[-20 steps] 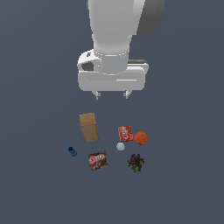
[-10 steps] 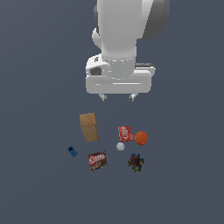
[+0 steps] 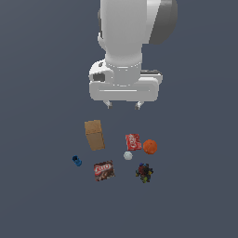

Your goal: Pick up a designated object from a clutter of objects.

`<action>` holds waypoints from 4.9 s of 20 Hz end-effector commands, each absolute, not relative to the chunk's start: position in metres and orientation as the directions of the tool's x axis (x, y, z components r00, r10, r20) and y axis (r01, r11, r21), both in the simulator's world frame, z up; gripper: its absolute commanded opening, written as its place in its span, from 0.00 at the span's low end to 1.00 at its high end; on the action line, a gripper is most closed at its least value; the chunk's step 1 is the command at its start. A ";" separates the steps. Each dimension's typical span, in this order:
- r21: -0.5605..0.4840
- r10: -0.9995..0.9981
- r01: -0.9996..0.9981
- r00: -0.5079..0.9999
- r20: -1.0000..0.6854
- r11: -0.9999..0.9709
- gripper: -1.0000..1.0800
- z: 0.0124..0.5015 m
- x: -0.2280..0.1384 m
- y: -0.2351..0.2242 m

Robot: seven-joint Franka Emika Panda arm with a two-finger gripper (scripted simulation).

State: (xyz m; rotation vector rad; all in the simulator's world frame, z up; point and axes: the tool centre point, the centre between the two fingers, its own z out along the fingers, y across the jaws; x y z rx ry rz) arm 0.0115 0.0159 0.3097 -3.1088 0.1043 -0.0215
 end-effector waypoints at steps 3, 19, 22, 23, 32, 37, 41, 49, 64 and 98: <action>-0.032 -0.140 -0.140 0.990 0.010 -0.990 0.96 0.303 0.012 0.008; -0.026 -0.567 -0.567 0.824 -0.006 -0.823 0.96 0.260 0.013 -0.038; -0.023 -0.643 -0.642 0.766 -0.008 -0.766 0.96 0.252 0.012 -0.048; -0.022 -0.666 -0.666 0.746 -0.008 -0.745 0.96 0.249 0.012 -0.051; -0.012 -0.848 -0.848 0.529 -0.009 -0.529 0.96 0.223 0.007 -0.080; -0.006 -0.917 -0.917 0.399 -0.006 -0.399 0.96 0.211 0.003 -0.095; -0.003 -0.949 -0.949 0.315 -0.004 -0.315 0.96 0.203 0.000 -0.104; 0.000 -0.976 -0.976 0.217 -0.001 -0.217 0.96 0.194 -0.003 -0.115; 0.000 -0.979 -0.979 0.205 0.001 -0.205 0.96 0.162 -0.005 -0.116; -0.001 -0.979 -0.979 0.203 0.003 -0.203 0.00 0.205 0.009 -0.081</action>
